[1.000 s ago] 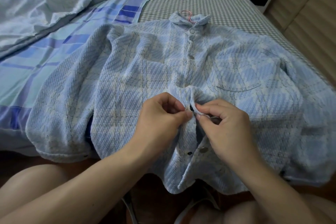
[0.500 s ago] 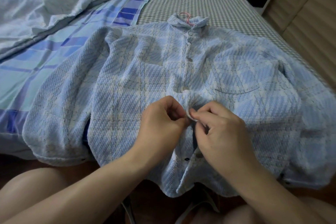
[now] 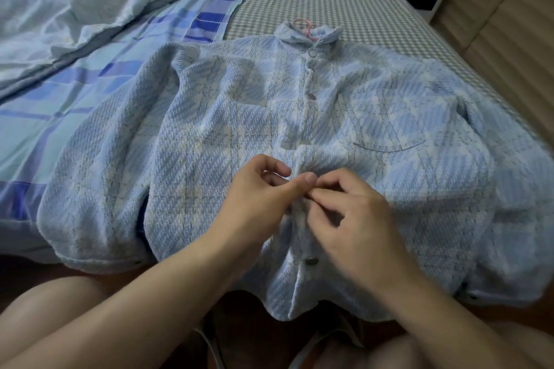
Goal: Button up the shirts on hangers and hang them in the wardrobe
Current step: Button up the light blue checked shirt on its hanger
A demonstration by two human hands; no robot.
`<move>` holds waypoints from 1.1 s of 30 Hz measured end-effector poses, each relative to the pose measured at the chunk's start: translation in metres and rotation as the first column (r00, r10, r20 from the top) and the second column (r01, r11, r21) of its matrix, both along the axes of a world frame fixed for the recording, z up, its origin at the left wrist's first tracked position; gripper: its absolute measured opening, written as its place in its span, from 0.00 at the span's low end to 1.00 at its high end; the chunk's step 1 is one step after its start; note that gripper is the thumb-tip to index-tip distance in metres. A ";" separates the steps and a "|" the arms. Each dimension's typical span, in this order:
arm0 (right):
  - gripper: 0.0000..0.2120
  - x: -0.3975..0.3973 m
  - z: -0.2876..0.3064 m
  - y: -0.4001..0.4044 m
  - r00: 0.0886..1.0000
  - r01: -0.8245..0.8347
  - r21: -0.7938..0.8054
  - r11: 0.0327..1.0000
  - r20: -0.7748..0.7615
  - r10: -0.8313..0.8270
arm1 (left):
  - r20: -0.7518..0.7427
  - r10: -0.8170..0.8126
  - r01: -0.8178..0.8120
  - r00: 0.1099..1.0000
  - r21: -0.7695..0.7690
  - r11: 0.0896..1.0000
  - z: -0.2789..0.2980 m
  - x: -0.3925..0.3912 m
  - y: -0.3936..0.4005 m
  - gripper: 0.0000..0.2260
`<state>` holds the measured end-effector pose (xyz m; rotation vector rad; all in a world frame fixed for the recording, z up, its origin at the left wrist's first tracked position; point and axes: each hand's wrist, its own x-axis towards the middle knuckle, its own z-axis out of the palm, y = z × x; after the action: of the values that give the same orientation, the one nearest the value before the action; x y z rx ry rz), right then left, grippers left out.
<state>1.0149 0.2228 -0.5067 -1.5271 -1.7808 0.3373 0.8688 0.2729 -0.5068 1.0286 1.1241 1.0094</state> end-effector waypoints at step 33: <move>0.33 0.119 0.018 0.328 0.655 0.557 -0.306 0.772 0.733 -0.183 | -0.892 0.056 0.434 0.449 0.273 0.858 -0.004 -0.033 0.137 0.13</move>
<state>1.1338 0.5510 -0.4883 -2.6400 -1.8788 0.0154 0.8358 0.4094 -0.5104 2.2176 1.5542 0.4908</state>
